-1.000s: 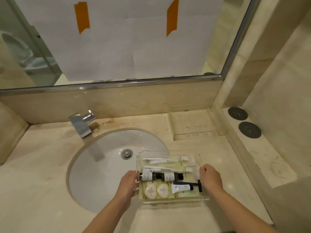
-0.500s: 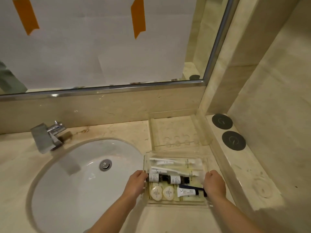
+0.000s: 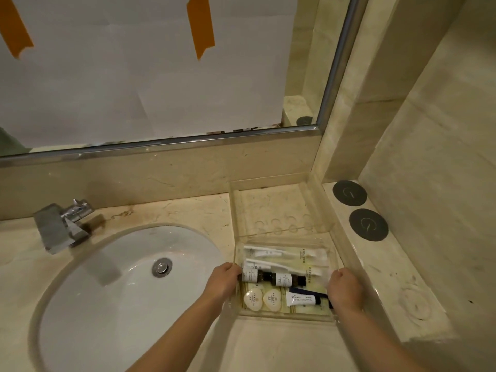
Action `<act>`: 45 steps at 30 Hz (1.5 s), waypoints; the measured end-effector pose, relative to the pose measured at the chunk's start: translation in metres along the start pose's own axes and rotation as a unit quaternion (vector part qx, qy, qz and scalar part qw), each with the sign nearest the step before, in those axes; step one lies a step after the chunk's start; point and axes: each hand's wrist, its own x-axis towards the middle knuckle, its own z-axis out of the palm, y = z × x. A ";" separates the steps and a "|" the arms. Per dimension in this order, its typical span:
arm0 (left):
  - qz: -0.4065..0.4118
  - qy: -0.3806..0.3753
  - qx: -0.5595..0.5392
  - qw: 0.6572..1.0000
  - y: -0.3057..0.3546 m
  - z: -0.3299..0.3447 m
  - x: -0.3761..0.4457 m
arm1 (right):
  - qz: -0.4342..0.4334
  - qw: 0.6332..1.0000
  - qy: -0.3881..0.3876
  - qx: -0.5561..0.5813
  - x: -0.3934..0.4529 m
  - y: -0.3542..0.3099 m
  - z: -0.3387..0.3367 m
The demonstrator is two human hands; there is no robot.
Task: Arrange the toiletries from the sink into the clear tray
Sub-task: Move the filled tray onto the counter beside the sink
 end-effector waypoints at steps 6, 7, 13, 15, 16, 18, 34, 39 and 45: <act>-0.008 -0.008 -0.007 1.000 -0.005 -0.003 0.004 | -0.005 1.000 0.001 0.021 -0.001 -0.003 0.000; -0.006 -0.007 -0.010 1.000 -0.006 -0.004 0.004 | -0.008 1.000 0.001 0.027 -0.002 -0.004 0.000; -0.007 0.019 -0.050 0.999 -0.014 -0.023 0.003 | -0.054 0.998 -0.019 0.027 -0.015 -0.016 0.009; -0.008 0.032 -0.061 0.998 -0.017 -0.031 0.004 | -0.063 0.997 -0.032 0.023 -0.021 -0.019 0.014; -0.010 0.033 -0.064 0.997 -0.018 -0.035 0.004 | -0.063 0.997 -0.038 0.025 -0.023 -0.020 0.016; -0.012 0.022 -0.069 0.997 -0.018 -0.037 0.004 | -0.056 0.997 -0.039 0.033 -0.024 -0.021 0.017; -0.046 0.036 -0.163 0.985 0.014 -0.042 0.031 | 0.031 0.980 -0.056 0.189 -0.020 -0.034 0.010; -0.049 0.001 -0.131 0.990 -0.001 -0.041 0.020 | 0.034 0.982 -0.053 0.177 -0.034 -0.022 0.010; -0.054 -0.007 -0.138 0.989 -0.003 -0.037 0.018 | 0.045 0.980 -0.095 0.167 -0.049 -0.025 0.013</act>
